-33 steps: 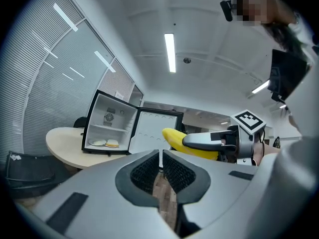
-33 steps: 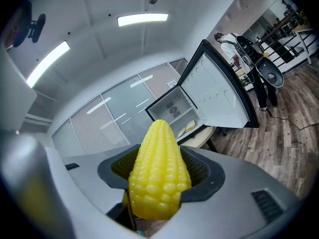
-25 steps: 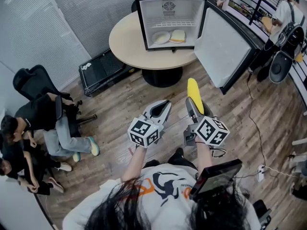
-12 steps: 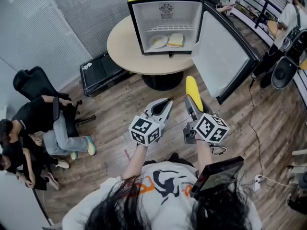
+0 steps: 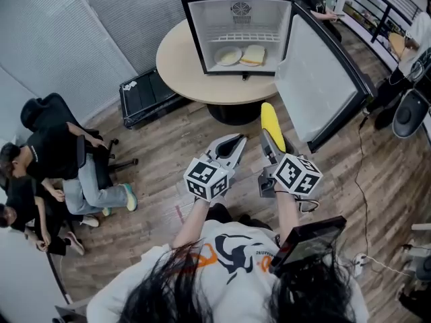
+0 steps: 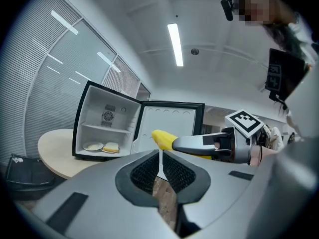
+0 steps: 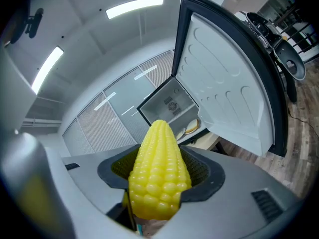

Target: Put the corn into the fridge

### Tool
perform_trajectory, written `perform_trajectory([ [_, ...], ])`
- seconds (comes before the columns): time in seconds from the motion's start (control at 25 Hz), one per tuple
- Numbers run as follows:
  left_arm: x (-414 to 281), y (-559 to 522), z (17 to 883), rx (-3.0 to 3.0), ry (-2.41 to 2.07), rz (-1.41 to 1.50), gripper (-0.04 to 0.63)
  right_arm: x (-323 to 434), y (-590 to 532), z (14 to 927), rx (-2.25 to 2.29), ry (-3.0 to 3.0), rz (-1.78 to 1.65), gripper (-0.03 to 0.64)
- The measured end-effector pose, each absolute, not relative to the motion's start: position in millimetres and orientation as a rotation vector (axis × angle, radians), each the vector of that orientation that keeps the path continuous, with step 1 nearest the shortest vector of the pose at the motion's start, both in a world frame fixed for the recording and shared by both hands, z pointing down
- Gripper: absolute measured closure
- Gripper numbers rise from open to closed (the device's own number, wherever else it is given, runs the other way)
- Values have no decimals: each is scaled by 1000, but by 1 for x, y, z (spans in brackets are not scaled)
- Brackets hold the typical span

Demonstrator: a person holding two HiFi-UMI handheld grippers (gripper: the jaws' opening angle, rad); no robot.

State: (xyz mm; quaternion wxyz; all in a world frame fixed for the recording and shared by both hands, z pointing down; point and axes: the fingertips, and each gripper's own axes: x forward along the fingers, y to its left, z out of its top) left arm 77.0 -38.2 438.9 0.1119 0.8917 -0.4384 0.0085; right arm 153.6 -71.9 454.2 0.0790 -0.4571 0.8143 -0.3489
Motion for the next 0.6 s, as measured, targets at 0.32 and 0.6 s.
perform_trajectory([
  [0.32,64,-58,448,2605,-1286,34,575,140,-95,466,-1365,2448,-1081,364],
  [0.6,31,-107,453,2613,-1270,45,575,112,-143,468,-1377,2424,-1097,364],
])
